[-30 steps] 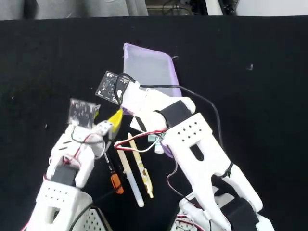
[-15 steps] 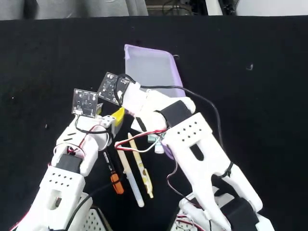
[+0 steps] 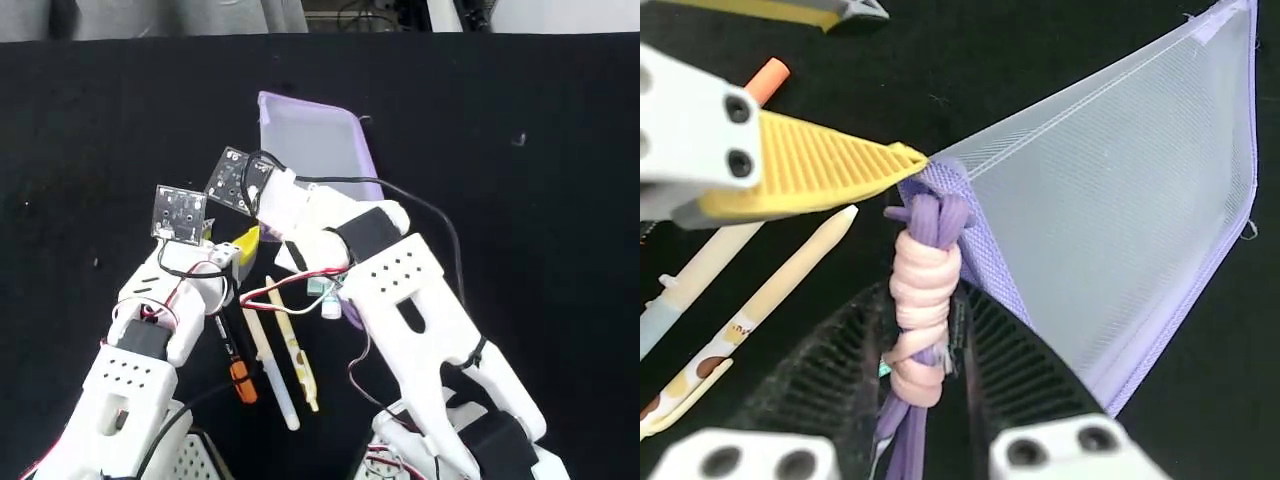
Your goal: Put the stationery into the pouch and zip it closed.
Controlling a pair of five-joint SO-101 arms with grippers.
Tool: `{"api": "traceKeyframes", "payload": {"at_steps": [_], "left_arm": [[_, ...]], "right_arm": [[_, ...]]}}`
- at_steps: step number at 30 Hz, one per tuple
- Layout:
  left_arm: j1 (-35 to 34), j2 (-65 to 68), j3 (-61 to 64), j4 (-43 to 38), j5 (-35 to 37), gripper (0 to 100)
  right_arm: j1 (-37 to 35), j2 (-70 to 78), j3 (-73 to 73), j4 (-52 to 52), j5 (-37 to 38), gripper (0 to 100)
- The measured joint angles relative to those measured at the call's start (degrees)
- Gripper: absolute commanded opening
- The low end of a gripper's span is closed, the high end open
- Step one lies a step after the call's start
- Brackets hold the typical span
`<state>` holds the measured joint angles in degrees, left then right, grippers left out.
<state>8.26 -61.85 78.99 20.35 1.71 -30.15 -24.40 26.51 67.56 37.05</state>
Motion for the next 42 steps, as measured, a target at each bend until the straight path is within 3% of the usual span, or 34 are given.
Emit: {"api": "traceKeyframes", "payload": {"at_steps": [6,16,21,34,42], "left_arm": [[0.18,-1.14,0.00,0.35,0.44,23],[3.34,-22.33,4.66,6.86,-0.09,27],[3.60,-24.97,6.77,6.86,-3.60,27],[1.76,-0.26,-1.32,1.67,-2.37,27],[1.32,5.54,-2.11,-6.51,-1.67,27]], "right_arm": [[0.00,0.00,0.00,0.00,0.00,1.1],[0.35,0.00,0.00,-0.18,0.00,1.1],[0.44,0.00,0.00,-0.18,0.00,1.1],[0.35,0.00,0.00,-0.18,0.00,1.1],[0.35,0.00,0.00,-0.18,0.00,1.1]]}}
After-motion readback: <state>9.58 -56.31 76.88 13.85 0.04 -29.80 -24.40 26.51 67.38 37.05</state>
